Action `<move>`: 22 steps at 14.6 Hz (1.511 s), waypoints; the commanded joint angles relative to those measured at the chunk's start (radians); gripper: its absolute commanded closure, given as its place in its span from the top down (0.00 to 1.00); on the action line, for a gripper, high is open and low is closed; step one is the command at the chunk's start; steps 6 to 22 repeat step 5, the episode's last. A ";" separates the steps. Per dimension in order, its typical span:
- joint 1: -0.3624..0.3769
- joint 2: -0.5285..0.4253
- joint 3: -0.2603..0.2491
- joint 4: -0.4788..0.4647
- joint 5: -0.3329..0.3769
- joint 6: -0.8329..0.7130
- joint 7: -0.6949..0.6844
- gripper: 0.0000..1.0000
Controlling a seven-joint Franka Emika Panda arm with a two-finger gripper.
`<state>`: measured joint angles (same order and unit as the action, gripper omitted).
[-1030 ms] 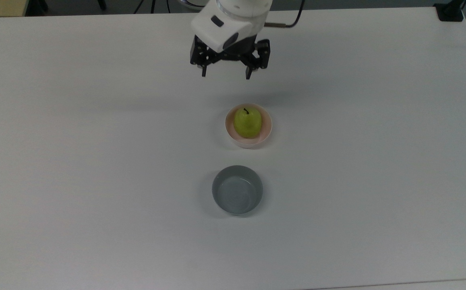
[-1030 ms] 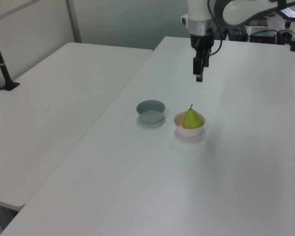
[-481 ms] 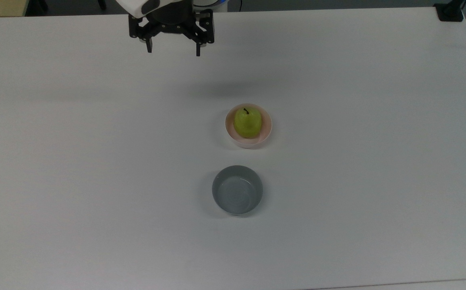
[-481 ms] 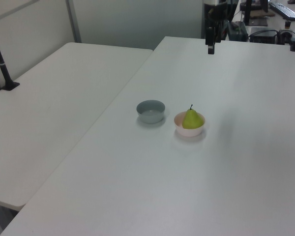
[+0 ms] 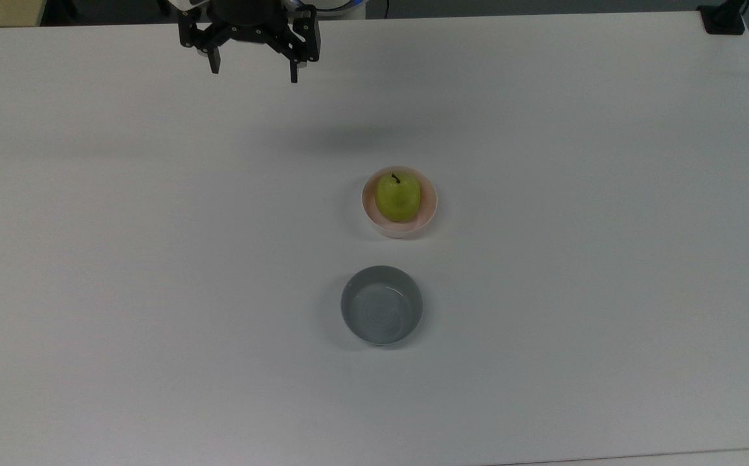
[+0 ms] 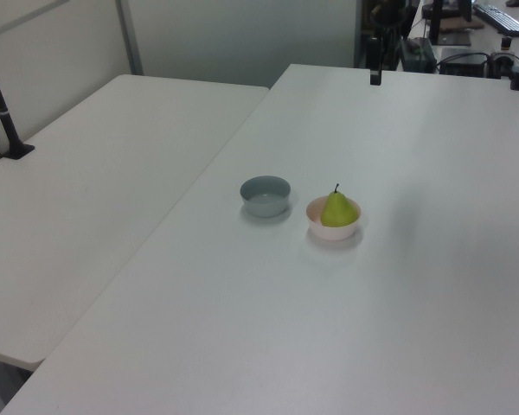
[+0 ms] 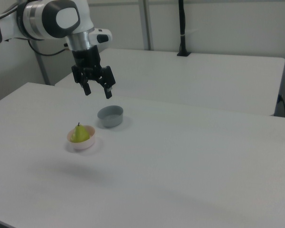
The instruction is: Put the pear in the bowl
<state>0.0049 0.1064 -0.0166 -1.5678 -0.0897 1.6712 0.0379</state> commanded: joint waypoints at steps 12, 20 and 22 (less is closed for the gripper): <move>0.010 -0.025 -0.014 0.009 0.021 -0.039 0.036 1.00; 0.010 -0.025 -0.014 0.009 0.021 -0.039 0.036 1.00; 0.010 -0.025 -0.014 0.009 0.021 -0.039 0.036 1.00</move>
